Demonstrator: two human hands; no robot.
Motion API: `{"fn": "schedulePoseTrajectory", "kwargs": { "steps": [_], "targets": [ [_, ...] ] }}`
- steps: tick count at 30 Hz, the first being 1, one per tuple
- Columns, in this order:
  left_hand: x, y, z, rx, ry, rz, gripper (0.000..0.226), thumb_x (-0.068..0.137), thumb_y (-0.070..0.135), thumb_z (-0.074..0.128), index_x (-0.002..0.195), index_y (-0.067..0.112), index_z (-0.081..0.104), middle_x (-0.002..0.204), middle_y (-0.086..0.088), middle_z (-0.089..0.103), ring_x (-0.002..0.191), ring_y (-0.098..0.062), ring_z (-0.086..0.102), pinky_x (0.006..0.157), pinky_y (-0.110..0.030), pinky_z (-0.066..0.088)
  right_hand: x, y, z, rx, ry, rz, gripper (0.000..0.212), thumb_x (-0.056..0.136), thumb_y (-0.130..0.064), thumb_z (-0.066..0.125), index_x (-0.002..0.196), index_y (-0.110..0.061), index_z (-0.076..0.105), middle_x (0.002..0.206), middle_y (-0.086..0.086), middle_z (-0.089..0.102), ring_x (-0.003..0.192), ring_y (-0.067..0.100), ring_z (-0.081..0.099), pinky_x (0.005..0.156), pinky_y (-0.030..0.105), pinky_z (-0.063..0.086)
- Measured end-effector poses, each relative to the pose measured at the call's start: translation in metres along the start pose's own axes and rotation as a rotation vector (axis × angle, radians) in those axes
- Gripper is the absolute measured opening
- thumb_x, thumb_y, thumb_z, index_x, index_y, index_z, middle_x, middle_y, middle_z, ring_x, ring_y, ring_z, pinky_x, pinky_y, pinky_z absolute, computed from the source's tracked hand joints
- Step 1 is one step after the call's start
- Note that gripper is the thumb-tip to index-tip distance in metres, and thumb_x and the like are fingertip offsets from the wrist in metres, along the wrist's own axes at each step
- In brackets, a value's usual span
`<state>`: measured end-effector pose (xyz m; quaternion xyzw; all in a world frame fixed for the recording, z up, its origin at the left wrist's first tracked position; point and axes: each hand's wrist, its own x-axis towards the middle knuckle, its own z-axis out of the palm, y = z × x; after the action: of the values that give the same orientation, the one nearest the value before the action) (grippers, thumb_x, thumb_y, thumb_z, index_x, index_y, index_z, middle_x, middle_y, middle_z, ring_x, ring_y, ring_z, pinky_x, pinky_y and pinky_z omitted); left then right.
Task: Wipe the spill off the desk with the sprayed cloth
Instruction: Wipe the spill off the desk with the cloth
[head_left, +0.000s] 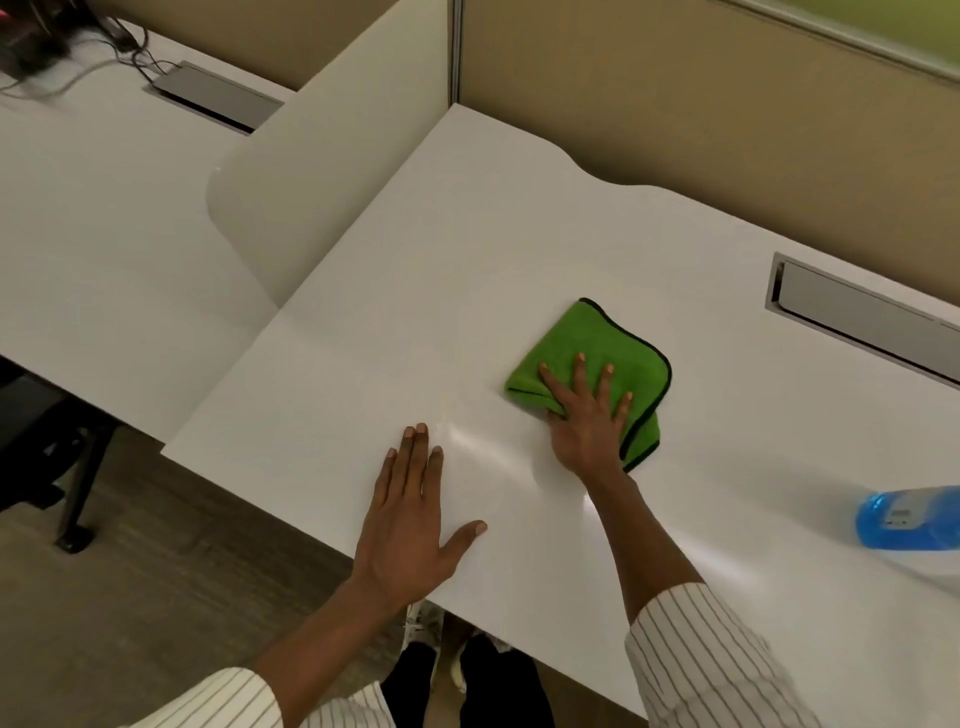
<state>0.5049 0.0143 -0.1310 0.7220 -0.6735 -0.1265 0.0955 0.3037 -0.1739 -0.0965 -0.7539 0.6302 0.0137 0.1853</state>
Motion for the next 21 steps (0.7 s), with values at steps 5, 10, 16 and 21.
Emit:
{"fn": "schedulePoseTrajectory", "kwargs": {
  "steps": [5, 10, 16, 21],
  "targets": [
    [0.0, -0.003, -0.005, 0.003, -0.004, 0.002, 0.109, 0.099, 0.083, 0.04, 0.17, 0.002, 0.025, 0.183, -0.018, 0.005, 0.171, -0.032, 0.007, 0.137, -0.053, 0.019, 0.001, -0.033, 0.005, -0.074, -0.119, -0.321, 0.06, 0.106, -0.043, 0.047, 0.16, -0.054, 0.022, 0.177, -0.002, -0.003, 0.161, 0.038, -0.014, 0.125, 0.069, -0.008],
    [-0.002, -0.007, -0.004, -0.001, 0.018, 0.025, 0.107, 0.1, 0.083, 0.04, 0.171, 0.005, 0.023, 0.184, -0.014, 0.003, 0.172, -0.029, 0.005, 0.136, -0.049, 0.015, -0.072, -0.015, 0.014, 0.052, -0.121, -0.327, 0.059, 0.103, -0.034, 0.048, 0.156, -0.054, 0.033, 0.176, -0.009, 0.001, 0.162, 0.031, -0.014, 0.127, 0.065, -0.005],
    [-0.002, -0.005, -0.008, -0.006, 0.006, 0.043, 0.101, 0.101, 0.072, 0.043, 0.171, 0.002, 0.022, 0.183, -0.017, 0.0, 0.171, -0.032, 0.004, 0.135, -0.055, 0.02, -0.141, 0.007, 0.034, 0.021, -0.06, -0.258, 0.068, 0.1, -0.027, 0.045, 0.158, -0.058, 0.024, 0.175, -0.012, -0.007, 0.16, 0.026, -0.023, 0.128, 0.062, -0.008],
    [-0.002, 0.0, -0.013, -0.003, -0.001, 0.025, 0.105, 0.099, 0.078, 0.04, 0.169, 0.001, 0.027, 0.183, -0.018, 0.006, 0.171, -0.033, 0.006, 0.137, -0.055, 0.02, -0.108, -0.004, 0.032, -0.018, -0.045, -0.267, 0.07, 0.101, -0.028, 0.043, 0.159, -0.058, 0.018, 0.176, -0.007, -0.005, 0.161, 0.033, -0.019, 0.126, 0.066, -0.007]
  ]
}}
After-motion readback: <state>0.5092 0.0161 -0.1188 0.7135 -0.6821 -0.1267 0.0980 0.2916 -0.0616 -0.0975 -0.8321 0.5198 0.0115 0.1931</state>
